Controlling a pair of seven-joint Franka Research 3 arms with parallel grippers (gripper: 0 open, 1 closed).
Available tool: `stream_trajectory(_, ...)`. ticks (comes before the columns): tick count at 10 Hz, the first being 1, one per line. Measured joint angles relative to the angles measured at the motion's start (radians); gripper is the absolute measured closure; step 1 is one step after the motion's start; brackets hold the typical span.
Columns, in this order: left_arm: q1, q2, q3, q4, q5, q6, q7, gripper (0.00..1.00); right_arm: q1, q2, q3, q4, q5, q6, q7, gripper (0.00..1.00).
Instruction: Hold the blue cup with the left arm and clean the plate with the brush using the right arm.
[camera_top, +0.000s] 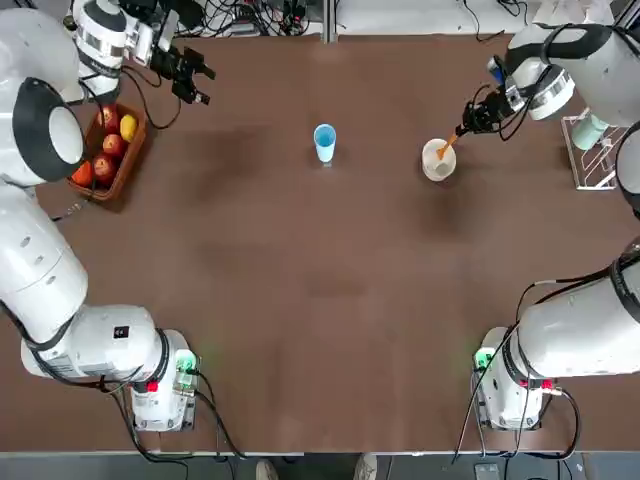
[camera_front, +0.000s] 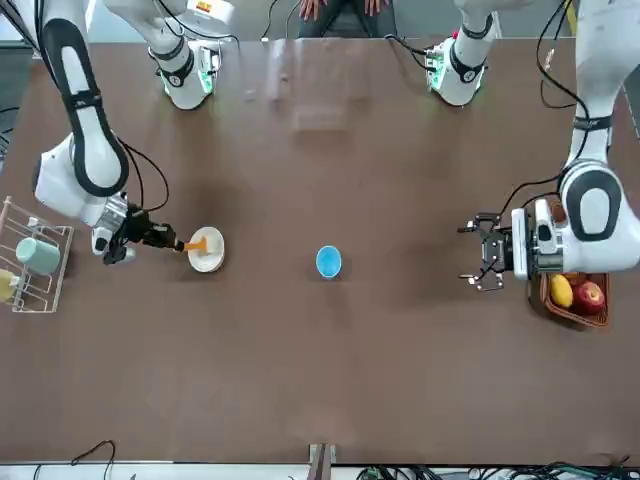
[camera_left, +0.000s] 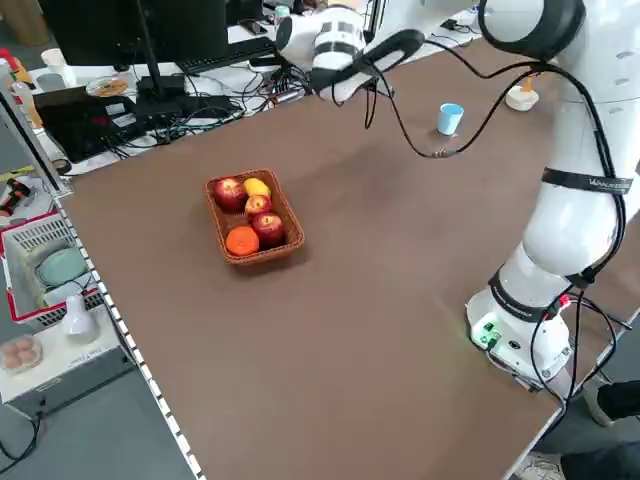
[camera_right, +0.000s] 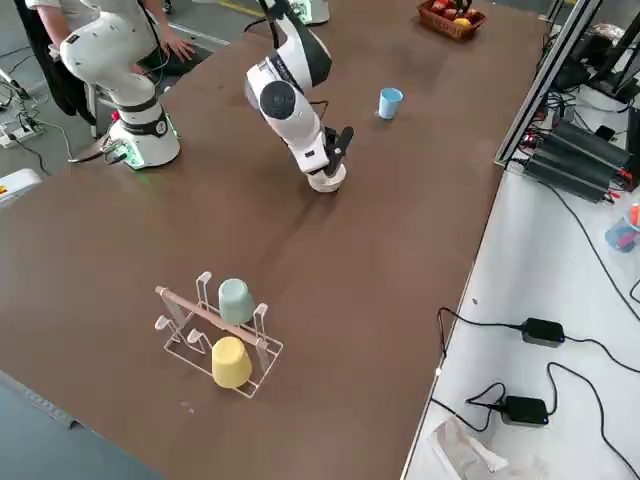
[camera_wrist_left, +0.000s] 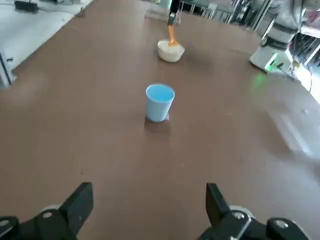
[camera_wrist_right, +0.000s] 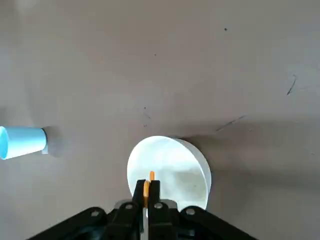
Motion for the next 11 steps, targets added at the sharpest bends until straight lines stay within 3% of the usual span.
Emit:
stream_trajectory(4,-0.039,-0.11,-0.007,-0.004,0.283,0.106,-0.304,0.0,0.0,0.049,-0.004,-0.029,0.179,0.01,-0.22,0.95)
stream_trajectory(8,-0.074,-0.186,-0.01,0.036,0.548,0.107,-0.728,0.0,-0.008,0.069,-0.006,-0.031,0.188,0.01,-0.264,0.95)
stream_trajectory(11,-0.101,-0.197,-0.01,0.122,0.619,0.063,-0.997,0.0,-0.012,0.07,-0.008,-0.033,0.188,0.009,-0.278,0.93)
